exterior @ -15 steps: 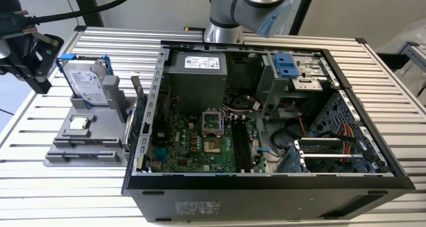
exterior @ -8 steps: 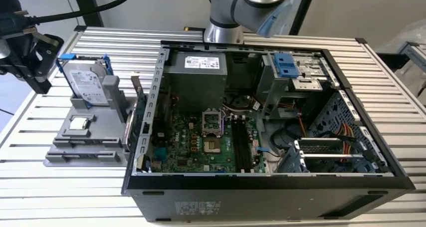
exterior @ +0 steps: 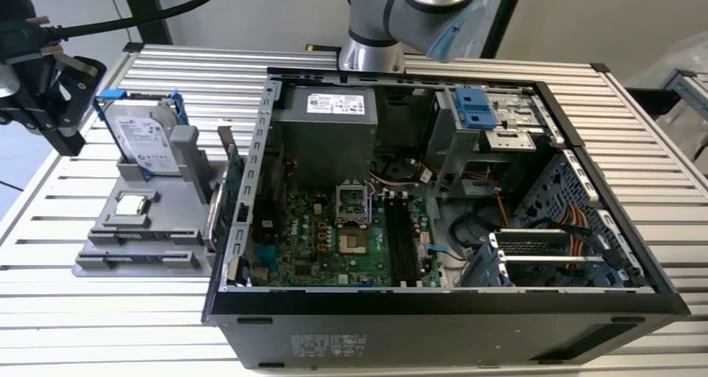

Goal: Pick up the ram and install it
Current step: 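Pick up the ram and move it above insertion slot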

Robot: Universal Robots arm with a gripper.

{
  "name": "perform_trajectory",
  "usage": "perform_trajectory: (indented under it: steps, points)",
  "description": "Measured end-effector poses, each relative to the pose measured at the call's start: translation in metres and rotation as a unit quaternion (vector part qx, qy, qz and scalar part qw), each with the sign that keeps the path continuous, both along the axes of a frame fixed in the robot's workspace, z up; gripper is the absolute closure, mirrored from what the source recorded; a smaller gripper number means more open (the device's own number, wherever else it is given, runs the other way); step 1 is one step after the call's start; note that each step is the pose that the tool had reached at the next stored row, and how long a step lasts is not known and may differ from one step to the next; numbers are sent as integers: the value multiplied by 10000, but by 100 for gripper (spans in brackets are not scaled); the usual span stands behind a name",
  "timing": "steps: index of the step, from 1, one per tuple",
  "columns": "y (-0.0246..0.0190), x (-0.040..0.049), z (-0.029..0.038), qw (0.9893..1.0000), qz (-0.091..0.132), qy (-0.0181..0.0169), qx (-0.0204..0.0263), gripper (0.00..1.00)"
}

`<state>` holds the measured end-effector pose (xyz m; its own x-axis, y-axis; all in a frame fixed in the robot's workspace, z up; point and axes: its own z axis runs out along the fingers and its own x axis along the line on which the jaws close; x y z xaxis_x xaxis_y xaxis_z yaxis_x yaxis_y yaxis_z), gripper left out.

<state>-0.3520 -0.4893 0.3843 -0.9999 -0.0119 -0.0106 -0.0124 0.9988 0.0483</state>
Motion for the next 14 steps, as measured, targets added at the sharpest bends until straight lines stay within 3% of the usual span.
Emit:
perform_trajectory:
  steps: [14]
  points:
    - [0, 0, 1, 9998, 216, 0, -3, 100]
